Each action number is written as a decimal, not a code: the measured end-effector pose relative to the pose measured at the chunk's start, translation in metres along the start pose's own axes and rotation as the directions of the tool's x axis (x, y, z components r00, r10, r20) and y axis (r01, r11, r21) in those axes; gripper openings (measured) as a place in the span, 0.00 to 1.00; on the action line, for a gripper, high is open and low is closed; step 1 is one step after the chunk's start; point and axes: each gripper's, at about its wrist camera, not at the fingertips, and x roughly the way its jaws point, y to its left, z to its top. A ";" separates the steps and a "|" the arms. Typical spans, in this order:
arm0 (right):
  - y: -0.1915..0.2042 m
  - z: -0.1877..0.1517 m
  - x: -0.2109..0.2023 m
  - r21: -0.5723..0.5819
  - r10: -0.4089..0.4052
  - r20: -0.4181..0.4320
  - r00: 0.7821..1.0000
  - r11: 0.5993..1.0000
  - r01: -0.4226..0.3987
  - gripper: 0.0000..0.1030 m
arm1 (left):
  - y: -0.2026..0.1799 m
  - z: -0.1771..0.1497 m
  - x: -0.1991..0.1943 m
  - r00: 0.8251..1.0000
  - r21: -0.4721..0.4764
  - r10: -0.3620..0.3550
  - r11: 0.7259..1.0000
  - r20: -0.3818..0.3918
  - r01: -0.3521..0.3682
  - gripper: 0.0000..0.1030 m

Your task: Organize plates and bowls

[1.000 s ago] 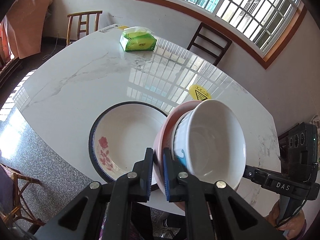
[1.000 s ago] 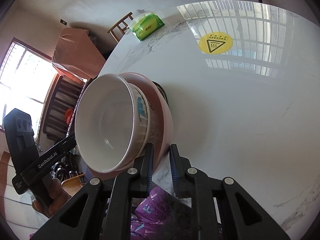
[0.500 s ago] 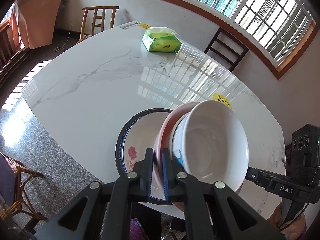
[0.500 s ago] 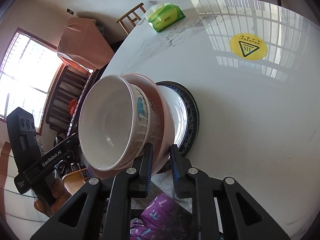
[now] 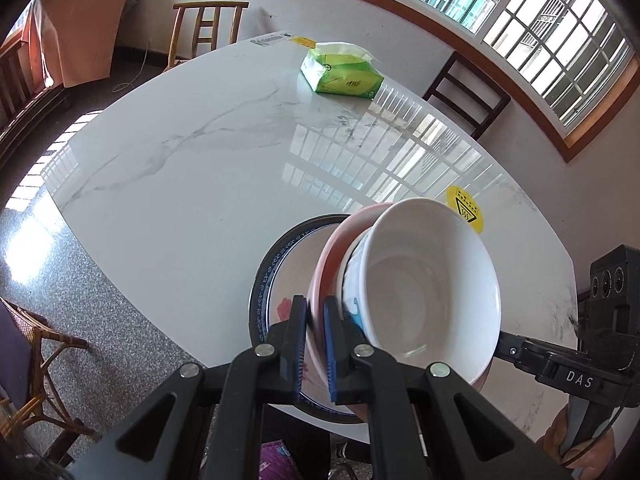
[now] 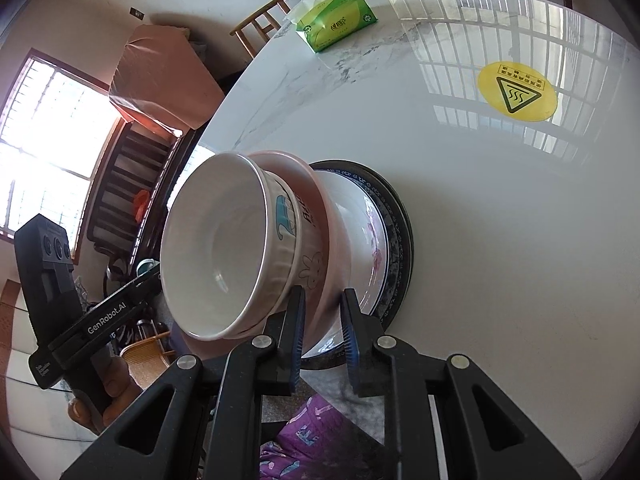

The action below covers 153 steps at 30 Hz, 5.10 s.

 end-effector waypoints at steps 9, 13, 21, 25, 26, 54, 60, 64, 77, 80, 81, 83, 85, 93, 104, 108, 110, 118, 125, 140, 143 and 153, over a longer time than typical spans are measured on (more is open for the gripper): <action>0.002 0.003 0.007 -0.006 0.005 -0.012 1.000 1.000 -0.005 0.20 | 0.006 0.001 0.006 1.000 -0.003 0.008 1.000 0.008 -0.008 0.06; 0.003 0.004 0.010 -0.008 0.005 -0.012 1.000 1.000 -0.005 0.20 | 0.004 0.000 0.006 1.000 0.008 0.012 1.000 0.017 -0.012 0.06; 0.001 0.005 0.010 0.004 0.021 -0.007 1.000 1.000 -0.021 0.20 | 0.001 -0.004 0.008 0.998 0.039 0.029 0.999 0.050 -0.031 0.06; -0.003 0.002 0.010 0.003 0.025 0.009 1.000 1.000 -0.025 0.20 | -0.002 -0.010 0.008 0.994 0.077 0.053 0.995 0.093 -0.060 0.06; -0.002 0.001 0.010 0.000 0.025 0.014 1.000 1.000 -0.025 0.20 | -0.003 -0.011 0.007 0.993 0.086 0.056 0.994 0.107 -0.065 0.06; 0.006 -0.033 -0.017 -0.125 -0.028 0.364 0.931 0.989 0.079 0.64 | -0.007 -0.040 -0.014 0.886 0.198 0.112 0.955 0.451 -0.221 0.31; 0.009 -0.048 -0.023 -0.132 -0.015 0.427 0.904 0.988 0.078 0.68 | -0.008 -0.050 -0.017 0.872 0.201 0.112 0.952 0.477 -0.233 0.34; 0.009 -0.058 -0.026 -0.129 -0.019 0.468 0.884 0.988 0.090 0.70 | -0.008 -0.059 -0.021 0.865 0.206 0.097 0.953 0.493 -0.224 0.34; 0.031 -0.128 -0.036 -0.140 -0.113 0.731 0.673 0.940 0.310 0.90 | -0.018 -0.128 -0.034 0.787 0.257 -0.013 0.948 0.617 -0.186 0.52; 0.034 -0.150 -0.039 -0.120 -0.124 0.787 0.605 0.930 0.347 0.98 | -0.019 -0.145 -0.031 0.768 0.266 -0.039 0.948 0.640 -0.174 0.54; 0.034 -0.156 -0.040 -0.107 -0.135 0.799 0.586 0.927 0.359 0.99 | -0.019 -0.150 -0.030 0.769 0.269 -0.041 0.947 0.638 -0.173 0.55; 0.031 -0.166 -0.039 -0.087 -0.142 0.815 0.561 0.928 0.362 1.00 | -0.020 -0.160 -0.026 0.777 0.283 -0.060 0.947 0.627 -0.155 0.55; 0.026 -0.176 -0.039 -0.078 -0.128 0.815 0.565 0.942 0.325 1.00 | -0.018 -0.169 -0.022 0.780 0.289 -0.077 0.947 0.621 -0.137 0.55; 0.019 -0.212 -0.033 0.004 -0.184 0.828 0.529 0.947 0.322 1.00 | -0.014 -0.200 -0.013 0.788 0.341 -0.108 0.931 0.606 -0.134 0.56; 0.036 -0.241 -0.038 0.035 -0.232 0.839 0.491 0.926 0.377 1.00 | -0.013 -0.226 -0.015 0.785 0.365 -0.144 0.924 0.602 -0.110 0.65; 0.036 -0.246 -0.040 0.043 -0.237 0.842 0.485 0.925 0.377 1.00 | -0.010 -0.229 -0.021 0.764 0.337 -0.114 0.931 0.635 -0.141 0.67; 0.035 -0.248 -0.042 0.043 -0.235 0.842 0.485 0.926 0.375 1.00 | -0.008 -0.232 -0.025 0.749 0.330 -0.111 0.932 0.653 -0.150 0.72; 0.036 -0.255 -0.038 0.029 -0.231 0.842 0.488 0.922 0.386 1.00 | -0.009 -0.249 -0.044 0.661 0.303 -0.086 0.927 0.746 -0.222 0.80; 0.038 -0.261 -0.038 0.025 -0.226 0.846 0.483 0.922 0.387 1.00 | -0.005 -0.243 -0.046 0.726 0.333 -0.145 0.935 0.672 -0.121 0.80; 0.041 -0.264 -0.039 0.009 -0.218 0.840 0.497 0.921 0.389 1.00 | -0.010 -0.250 -0.048 0.731 0.340 -0.125 0.928 0.671 -0.152 0.80; 0.039 -0.265 -0.039 0.012 -0.220 0.837 0.501 0.923 0.386 1.00 | -0.009 -0.250 -0.048 0.737 0.343 -0.131 0.928 0.663 -0.144 0.80; 0.037 -0.264 -0.037 0.011 -0.225 0.826 0.517 0.923 0.385 1.00 | -0.011 -0.250 -0.050 0.735 0.346 -0.128 0.926 0.666 -0.153 0.80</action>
